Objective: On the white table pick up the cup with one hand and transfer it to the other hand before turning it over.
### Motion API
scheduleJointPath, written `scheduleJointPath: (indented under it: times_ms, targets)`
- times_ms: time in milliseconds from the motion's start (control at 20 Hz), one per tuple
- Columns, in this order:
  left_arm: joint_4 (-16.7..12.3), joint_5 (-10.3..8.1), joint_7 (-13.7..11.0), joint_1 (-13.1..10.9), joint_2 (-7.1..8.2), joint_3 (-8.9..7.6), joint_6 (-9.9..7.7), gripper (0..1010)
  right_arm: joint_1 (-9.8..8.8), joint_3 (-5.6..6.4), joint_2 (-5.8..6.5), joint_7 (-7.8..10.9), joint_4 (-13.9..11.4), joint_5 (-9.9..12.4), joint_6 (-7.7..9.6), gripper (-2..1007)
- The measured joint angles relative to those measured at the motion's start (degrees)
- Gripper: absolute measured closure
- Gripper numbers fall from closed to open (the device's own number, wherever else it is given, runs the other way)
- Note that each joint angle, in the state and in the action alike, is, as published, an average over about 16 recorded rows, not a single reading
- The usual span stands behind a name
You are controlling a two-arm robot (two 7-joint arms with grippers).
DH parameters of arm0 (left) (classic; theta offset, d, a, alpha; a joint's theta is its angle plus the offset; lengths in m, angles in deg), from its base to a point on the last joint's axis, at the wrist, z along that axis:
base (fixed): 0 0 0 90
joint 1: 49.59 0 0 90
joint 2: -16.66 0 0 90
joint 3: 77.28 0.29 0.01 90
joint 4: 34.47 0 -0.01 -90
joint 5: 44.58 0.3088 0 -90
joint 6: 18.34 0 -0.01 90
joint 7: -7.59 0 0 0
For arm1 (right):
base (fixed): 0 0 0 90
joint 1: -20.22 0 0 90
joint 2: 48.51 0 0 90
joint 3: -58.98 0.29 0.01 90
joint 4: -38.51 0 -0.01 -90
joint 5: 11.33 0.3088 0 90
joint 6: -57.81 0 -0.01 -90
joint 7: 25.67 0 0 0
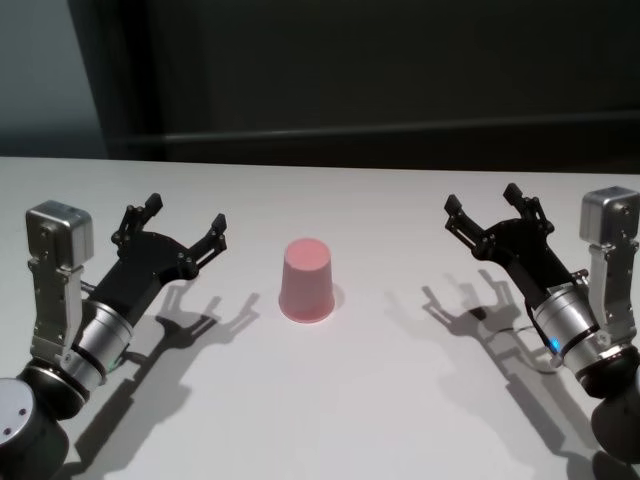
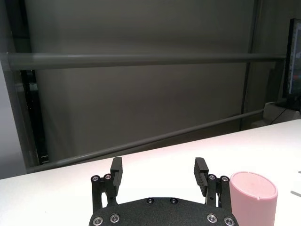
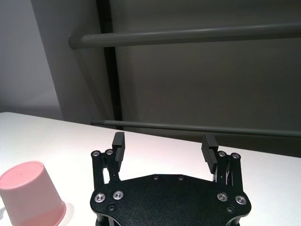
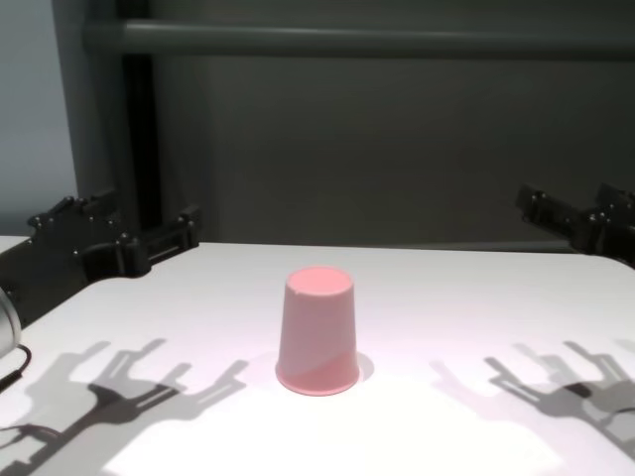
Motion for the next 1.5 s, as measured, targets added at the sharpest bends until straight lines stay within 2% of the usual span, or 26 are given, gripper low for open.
scheduleJointPath:
  times_ms: [350,700,1150,1500]
  targets:
    - [0.0,0.0,0.0,0.0,0.0,0.0,0.0,9,-1.58,1.3,-0.99,0.02,0.1,-0.08,-1.73,5]
    - [0.0,0.0,0.0,0.0,0.0,0.0,0.0,9,-1.67,1.3,-2.67,0.56,0.95,-0.82,-2.72,5]
    - [0.0,0.0,0.0,0.0,0.0,0.0,0.0,9,-0.99,0.72,-4.57,1.71,2.08,-2.25,-2.62,5]
    - [0.0,0.0,0.0,0.0,0.0,0.0,0.0,9,-0.45,0.41,-5.38,2.57,2.95,-3.34,-1.51,5]
